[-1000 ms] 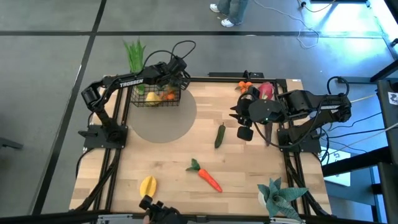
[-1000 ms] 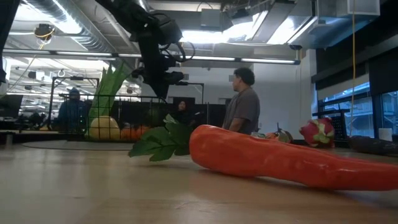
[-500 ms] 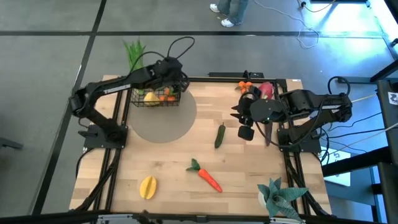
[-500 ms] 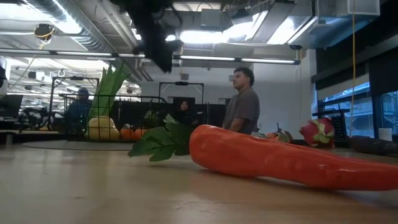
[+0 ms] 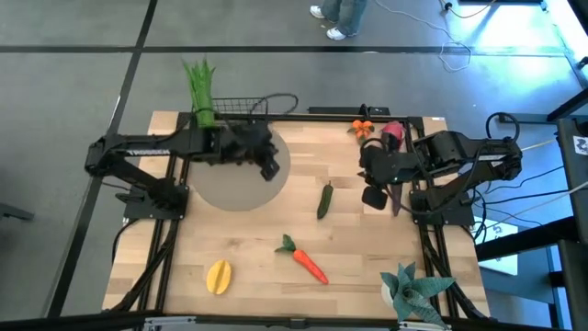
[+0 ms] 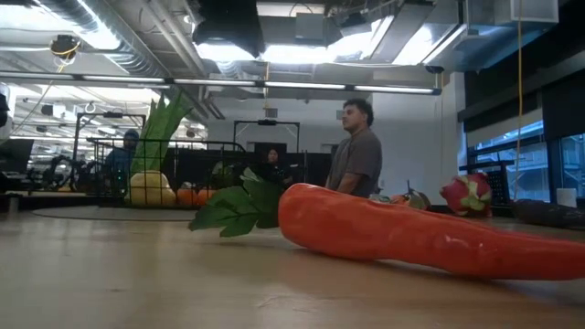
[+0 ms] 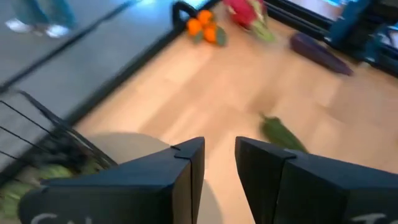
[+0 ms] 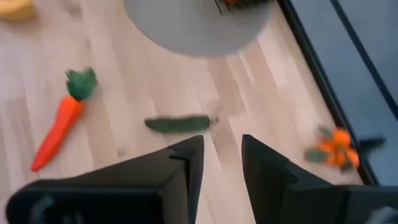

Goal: Build produce basket
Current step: Put the yellow starfruit into the wire basket

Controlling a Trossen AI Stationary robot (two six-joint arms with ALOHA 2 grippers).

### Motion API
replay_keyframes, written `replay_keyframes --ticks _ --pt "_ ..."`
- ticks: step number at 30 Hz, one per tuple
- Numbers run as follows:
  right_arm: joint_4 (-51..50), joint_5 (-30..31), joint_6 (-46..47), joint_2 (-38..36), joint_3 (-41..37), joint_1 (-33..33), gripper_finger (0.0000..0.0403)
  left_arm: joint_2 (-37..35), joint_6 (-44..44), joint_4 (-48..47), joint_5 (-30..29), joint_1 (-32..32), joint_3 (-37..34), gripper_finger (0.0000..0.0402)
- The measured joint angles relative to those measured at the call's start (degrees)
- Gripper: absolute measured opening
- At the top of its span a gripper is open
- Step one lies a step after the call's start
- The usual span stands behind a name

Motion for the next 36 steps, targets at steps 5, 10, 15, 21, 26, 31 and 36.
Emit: replay_keyframes --ticks 5,10,15,21,26,31,36 --pt "-3.28 4.18 6.38 0.00 0.00 -0.22 0.0097 0.02 -5.84 -1.09 0.00 -5.43 0.00 0.0079" --pt "-3.96 3.32 6.21 0.04 0.00 -2.38 0.0097 0.02 -10.60 -1.04 -0.11 -9.54 0.00 0.0079" --pt "-4.03 2.64 2.59 0.07 0.00 -6.96 0.0097 -0.57 -12.48 -1.56 -0.43 -13.16 -0.07 0.0079" --pt "-3.55 -6.33 -0.24 0.04 -0.90 -14.91 0.0097 -0.70 -15.49 -1.81 -1.60 -15.80 -0.07 0.0079" --pt "-1.21 -13.36 -3.21 -0.22 -6.23 -20.35 0.0097 -1.95 -15.52 -1.99 -3.26 -18.54 -0.02 0.0079" --pt "9.50 -21.93 -6.22 -0.13 -13.69 -19.40 0.0097 -1.75 -17.70 -4.74 -3.34 -20.50 -0.07 0.0079" --pt "22.90 -25.52 -4.53 -0.13 -19.06 -14.37 0.0097 -1.77 -23.33 -9.93 -3.28 -22.61 -0.07 0.0079"
